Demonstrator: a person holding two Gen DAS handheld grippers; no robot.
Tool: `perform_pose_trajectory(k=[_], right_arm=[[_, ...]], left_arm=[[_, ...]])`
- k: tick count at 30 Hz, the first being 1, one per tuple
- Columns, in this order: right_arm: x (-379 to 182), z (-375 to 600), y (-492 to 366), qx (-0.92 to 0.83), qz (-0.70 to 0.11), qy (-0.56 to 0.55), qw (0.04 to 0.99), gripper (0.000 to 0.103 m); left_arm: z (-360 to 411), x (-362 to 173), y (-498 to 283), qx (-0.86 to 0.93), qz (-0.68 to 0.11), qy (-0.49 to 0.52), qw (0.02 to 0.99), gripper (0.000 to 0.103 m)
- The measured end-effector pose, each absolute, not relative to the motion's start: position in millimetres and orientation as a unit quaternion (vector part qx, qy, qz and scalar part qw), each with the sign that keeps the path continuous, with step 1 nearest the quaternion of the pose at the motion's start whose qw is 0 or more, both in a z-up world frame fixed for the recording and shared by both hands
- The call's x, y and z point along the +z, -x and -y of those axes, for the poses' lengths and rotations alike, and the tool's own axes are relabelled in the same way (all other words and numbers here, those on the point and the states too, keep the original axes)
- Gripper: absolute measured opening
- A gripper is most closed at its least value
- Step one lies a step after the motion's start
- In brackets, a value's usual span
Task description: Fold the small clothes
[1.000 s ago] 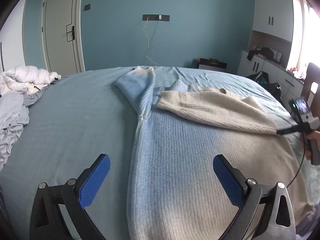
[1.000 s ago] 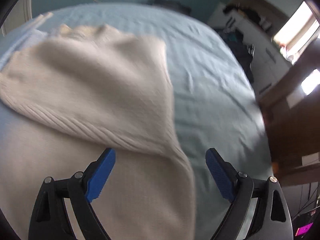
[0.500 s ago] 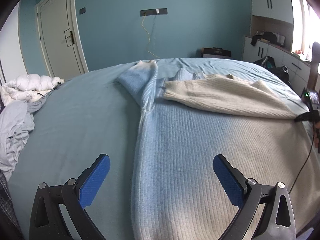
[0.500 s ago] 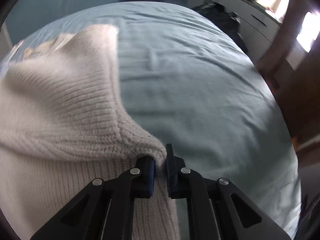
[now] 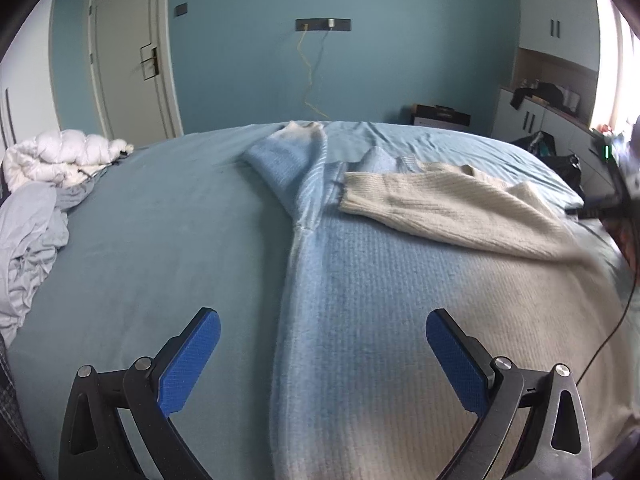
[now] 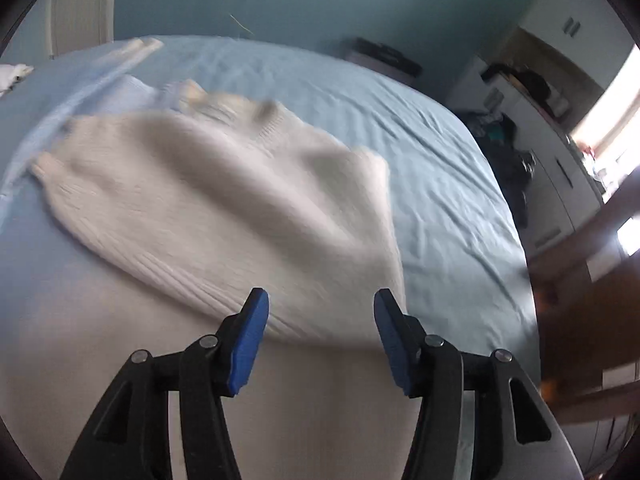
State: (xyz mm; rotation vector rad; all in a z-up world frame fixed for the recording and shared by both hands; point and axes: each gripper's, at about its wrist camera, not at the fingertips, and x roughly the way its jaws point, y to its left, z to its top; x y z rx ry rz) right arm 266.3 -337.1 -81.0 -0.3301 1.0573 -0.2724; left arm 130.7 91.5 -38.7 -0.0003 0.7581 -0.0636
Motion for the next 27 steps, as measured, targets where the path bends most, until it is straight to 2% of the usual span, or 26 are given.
perform_pose_trajectory(k=[2, 4, 6, 9, 16, 20, 23, 25, 26, 27], right_arm=[[-73.0, 338.5, -271.8, -0.144, -0.527, 0.112, 0.83, 0.083], [-60.5, 345.3, -273.0, -0.129, -0.501, 0.041, 0.855, 0.083], [-65.7, 341.1, -282.1, -0.121, -0.503, 0.048, 0.855, 0.083], [-77.2, 297.5, -289.2, -0.059, -0.535, 0.077, 0.839, 0.083], [-154.5, 147.0, -314.9, 0.093, -0.524, 0.234, 0.813, 0.082], [-195.3, 99.3, -346.2, 0.106, -0.539, 0.252, 0.797, 0.072], [-214.9, 90.7, -366.4, 0.094, -0.561, 0.23, 0.79, 0.072], [-229.5, 93.0, -374.8, 0.085, -0.588, 0.213, 0.776, 0.068], [-229.0, 96.5, -375.5, 0.089, -0.584, 0.199, 0.782, 0.062], [-224.8, 99.0, -374.8, 0.093, -0.575, 0.19, 0.791, 0.047]], left_arm=[[-98.9, -40.4, -132.6, -0.033, -0.377, 0.016, 0.925, 0.103], [-106.5, -40.3, -133.2, -0.033, -0.38, 0.032, 0.924, 0.103], [-112.3, -37.1, -135.4, -0.036, -0.379, 0.049, 0.924, 0.103], [-119.2, -30.9, -138.2, -0.027, -0.366, 0.068, 0.928, 0.103], [-133.7, -33.4, -140.3, -0.002, -0.369, 0.077, 0.926, 0.103], [-141.5, -36.1, -144.4, 0.002, -0.374, 0.088, 0.923, 0.103], [-145.0, -39.2, -147.5, 0.003, -0.375, 0.091, 0.922, 0.103], [-147.4, -41.3, -149.1, 0.002, -0.379, 0.095, 0.921, 0.103], [-148.2, -42.5, -150.3, 0.003, -0.381, 0.096, 0.92, 0.103], [-149.3, -42.9, -150.4, 0.005, -0.382, 0.096, 0.919, 0.103]])
